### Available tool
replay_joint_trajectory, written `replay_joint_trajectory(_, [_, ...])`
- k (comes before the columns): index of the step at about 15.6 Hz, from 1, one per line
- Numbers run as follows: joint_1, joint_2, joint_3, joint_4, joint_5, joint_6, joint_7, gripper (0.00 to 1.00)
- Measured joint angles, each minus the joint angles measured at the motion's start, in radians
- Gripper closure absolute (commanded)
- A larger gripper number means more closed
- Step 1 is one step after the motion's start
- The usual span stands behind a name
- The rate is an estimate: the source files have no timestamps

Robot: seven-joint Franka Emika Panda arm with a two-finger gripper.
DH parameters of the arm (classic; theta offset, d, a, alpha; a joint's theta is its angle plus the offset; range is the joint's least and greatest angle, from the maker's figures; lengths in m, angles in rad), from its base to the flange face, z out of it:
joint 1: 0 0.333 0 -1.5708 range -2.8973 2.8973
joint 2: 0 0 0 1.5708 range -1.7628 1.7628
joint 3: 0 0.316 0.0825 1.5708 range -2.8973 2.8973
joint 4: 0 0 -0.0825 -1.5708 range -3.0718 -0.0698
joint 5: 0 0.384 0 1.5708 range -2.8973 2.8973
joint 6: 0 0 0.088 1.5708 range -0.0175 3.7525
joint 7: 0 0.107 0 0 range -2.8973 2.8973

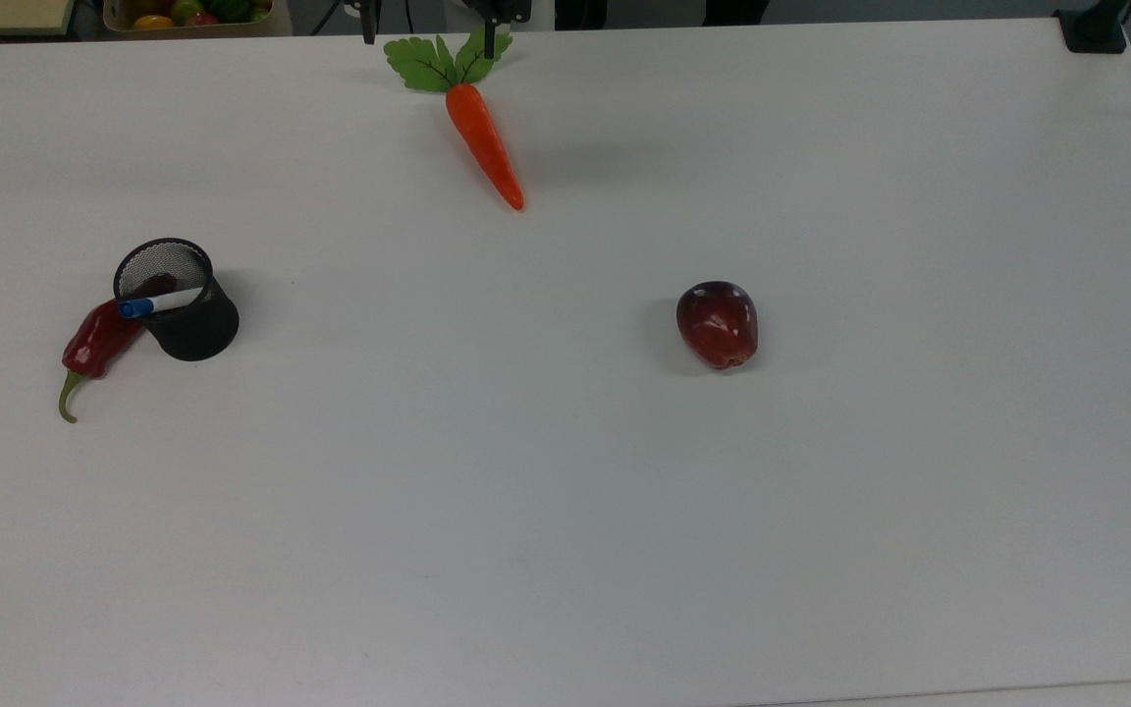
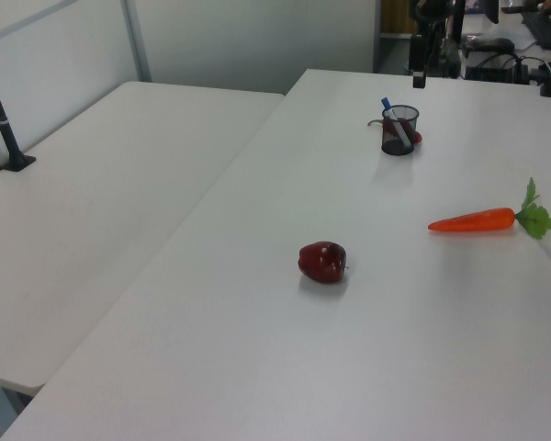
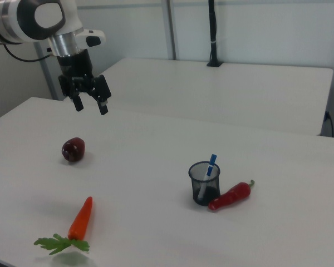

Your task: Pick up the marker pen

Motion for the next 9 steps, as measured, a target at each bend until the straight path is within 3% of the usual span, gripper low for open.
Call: replay_joint_trajectory(9, [-0.001,0.001,-0.001,-0.002,0.010,0.000,0.000,0.00])
